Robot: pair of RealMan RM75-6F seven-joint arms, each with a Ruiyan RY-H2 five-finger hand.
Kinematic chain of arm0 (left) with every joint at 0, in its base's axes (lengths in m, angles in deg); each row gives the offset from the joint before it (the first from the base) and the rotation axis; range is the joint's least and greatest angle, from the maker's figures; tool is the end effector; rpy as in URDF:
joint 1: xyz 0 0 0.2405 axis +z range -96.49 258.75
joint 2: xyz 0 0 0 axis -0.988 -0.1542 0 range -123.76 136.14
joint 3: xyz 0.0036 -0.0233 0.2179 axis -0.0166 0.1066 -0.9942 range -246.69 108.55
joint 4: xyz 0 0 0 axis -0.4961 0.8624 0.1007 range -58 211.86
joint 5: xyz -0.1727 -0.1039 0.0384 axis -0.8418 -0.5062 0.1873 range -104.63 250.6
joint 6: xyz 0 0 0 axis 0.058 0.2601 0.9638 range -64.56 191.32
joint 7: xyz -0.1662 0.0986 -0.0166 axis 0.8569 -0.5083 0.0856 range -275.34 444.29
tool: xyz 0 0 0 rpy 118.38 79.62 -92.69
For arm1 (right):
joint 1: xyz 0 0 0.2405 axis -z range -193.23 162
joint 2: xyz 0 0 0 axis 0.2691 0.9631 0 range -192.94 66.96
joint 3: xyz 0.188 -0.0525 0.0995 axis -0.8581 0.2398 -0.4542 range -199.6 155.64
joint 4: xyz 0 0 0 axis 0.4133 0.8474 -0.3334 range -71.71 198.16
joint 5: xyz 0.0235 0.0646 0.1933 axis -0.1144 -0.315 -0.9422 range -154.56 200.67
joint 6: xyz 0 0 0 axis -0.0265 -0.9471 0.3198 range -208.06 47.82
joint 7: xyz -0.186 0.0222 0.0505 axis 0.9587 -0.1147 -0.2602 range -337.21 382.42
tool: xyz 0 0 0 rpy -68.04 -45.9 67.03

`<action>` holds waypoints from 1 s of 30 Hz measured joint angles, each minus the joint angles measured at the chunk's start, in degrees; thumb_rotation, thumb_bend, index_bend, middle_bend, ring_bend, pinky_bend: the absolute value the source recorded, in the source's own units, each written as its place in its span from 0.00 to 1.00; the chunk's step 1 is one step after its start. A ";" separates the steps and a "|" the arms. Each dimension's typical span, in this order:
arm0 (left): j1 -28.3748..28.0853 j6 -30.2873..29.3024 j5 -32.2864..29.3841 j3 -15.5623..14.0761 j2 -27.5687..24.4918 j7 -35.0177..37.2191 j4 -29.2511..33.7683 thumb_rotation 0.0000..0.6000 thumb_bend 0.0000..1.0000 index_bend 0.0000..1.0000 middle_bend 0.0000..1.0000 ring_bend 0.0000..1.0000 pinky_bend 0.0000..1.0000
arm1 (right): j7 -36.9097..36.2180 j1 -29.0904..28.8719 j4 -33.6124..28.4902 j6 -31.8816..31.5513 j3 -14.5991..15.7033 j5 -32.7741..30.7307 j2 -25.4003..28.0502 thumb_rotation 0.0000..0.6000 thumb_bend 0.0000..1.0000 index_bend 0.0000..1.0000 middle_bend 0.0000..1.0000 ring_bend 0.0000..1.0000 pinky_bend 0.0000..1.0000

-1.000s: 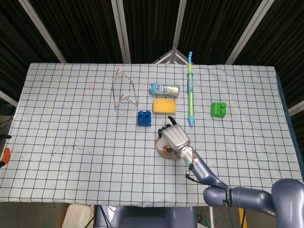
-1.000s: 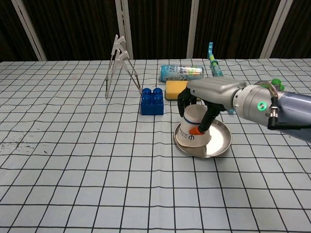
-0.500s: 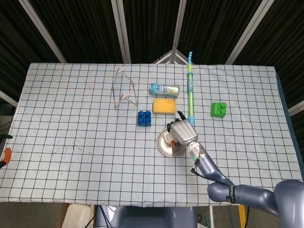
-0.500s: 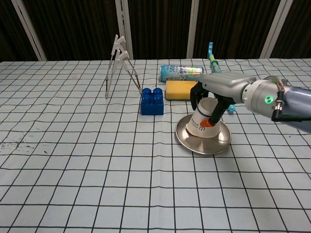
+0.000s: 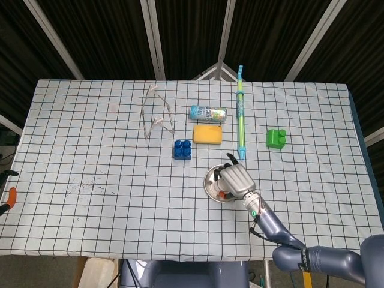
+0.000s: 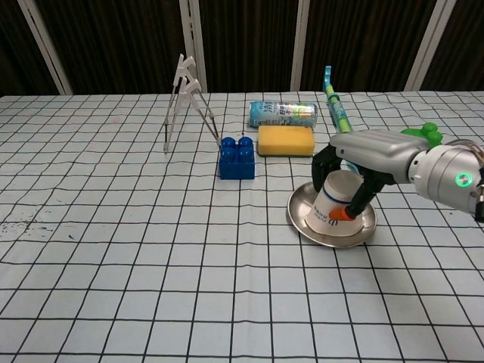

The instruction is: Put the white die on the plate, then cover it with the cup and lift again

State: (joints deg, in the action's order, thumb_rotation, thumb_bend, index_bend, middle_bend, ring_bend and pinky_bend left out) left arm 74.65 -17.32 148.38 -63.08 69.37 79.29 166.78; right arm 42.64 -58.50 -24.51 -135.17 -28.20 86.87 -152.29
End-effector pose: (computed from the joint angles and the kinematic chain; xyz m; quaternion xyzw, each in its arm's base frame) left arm -0.3109 0.2456 0.1689 -0.5680 -0.3848 -0.3202 0.6533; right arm -0.1040 -0.3366 -0.0518 0.7660 -0.3852 0.3534 0.3740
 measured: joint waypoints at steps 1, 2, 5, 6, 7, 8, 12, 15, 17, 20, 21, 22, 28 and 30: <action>0.01 -0.02 0.03 -0.01 -0.03 0.06 0.02 1.00 0.70 0.33 0.00 0.00 0.12 | -0.32 0.01 -0.42 0.02 0.01 0.40 -0.08 1.00 0.33 0.54 0.57 0.35 0.00; 0.03 -0.04 0.05 -0.01 -0.06 0.14 0.02 1.00 0.70 0.33 0.00 0.00 0.12 | -0.49 -0.07 -0.72 0.06 -0.03 0.80 -0.20 1.00 0.32 0.54 0.57 0.35 0.00; 0.08 -0.10 0.02 0.04 -0.16 0.43 0.01 1.00 0.70 0.33 0.00 0.00 0.12 | -0.55 -0.64 -1.30 0.20 -0.63 1.50 -0.81 1.00 0.32 0.54 0.57 0.35 0.00; 0.10 -0.10 -0.04 0.07 -0.18 0.52 -0.01 1.00 0.70 0.33 0.00 0.00 0.12 | -0.54 -0.85 -1.30 0.24 -0.91 1.53 -1.04 1.00 0.32 0.54 0.57 0.35 0.00; 0.11 -0.07 -0.12 0.10 -0.22 0.69 -0.05 1.00 0.70 0.33 0.00 0.00 0.12 | -0.48 -1.12 -1.25 0.31 -1.24 1.54 -1.34 1.00 0.32 0.54 0.57 0.35 0.00; 0.11 -0.05 -0.13 0.12 -0.26 0.82 -0.09 1.00 0.70 0.33 0.00 0.00 0.12 | -0.32 -1.60 -1.02 0.50 -1.76 1.46 -1.87 1.00 0.32 0.54 0.57 0.35 0.00; 0.06 0.07 -0.02 0.10 -0.32 1.10 -0.27 1.00 0.70 0.33 0.00 0.00 0.12 | 0.20 -3.17 0.74 1.45 -3.61 0.43 -3.62 1.00 0.32 0.54 0.57 0.35 0.00; 0.07 0.08 -0.05 0.11 -0.35 1.20 -0.33 1.00 0.70 0.33 0.00 0.00 0.12 | 0.37 -4.09 2.68 2.22 -4.52 -0.60 -4.66 1.00 0.32 0.54 0.57 0.35 0.00; 0.10 0.02 -0.13 0.16 -0.38 1.28 -0.35 1.00 0.70 0.33 0.00 0.00 0.12 | 0.43 -4.53 4.22 2.74 -4.96 -1.35 -5.19 1.00 0.32 0.54 0.57 0.35 0.00; 0.08 0.04 -0.35 0.29 -0.34 1.35 -0.50 1.00 0.70 0.33 0.00 0.00 0.12 | 0.54 -4.72 6.18 2.74 -5.39 -1.91 -5.45 1.00 0.33 0.54 0.57 0.35 0.00; 0.06 0.10 -0.40 0.31 -0.32 1.33 -0.54 1.00 0.70 0.33 0.00 0.00 0.12 | 0.51 -4.68 6.47 2.45 -5.58 -1.97 -5.38 1.00 0.33 0.54 0.57 0.35 0.00; 0.01 0.21 -0.45 0.30 -0.28 1.28 -0.57 1.00 0.70 0.33 0.00 0.00 0.12 | 0.42 -4.62 6.60 2.10 -5.81 -1.99 -5.25 1.00 0.32 0.54 0.57 0.35 0.00; -0.27 0.64 -0.26 0.08 -0.05 0.66 -0.54 1.00 0.70 0.33 0.00 0.00 0.12 | 0.38 -4.16 6.55 0.23 -7.67 -2.23 -1.84 1.00 0.32 0.54 0.57 0.35 0.00; -0.26 0.61 -0.35 0.09 -0.01 0.51 -0.50 1.00 0.70 0.33 0.00 0.00 0.12 | 0.92 -3.94 6.24 -0.42 -8.26 -2.56 -0.13 1.00 0.32 0.54 0.57 0.35 0.00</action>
State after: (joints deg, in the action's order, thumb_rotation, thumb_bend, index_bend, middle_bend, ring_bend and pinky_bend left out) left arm 74.39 -16.71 148.03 -62.99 69.35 79.80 166.28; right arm 43.56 -62.44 -18.27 -135.59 -36.46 84.31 -152.42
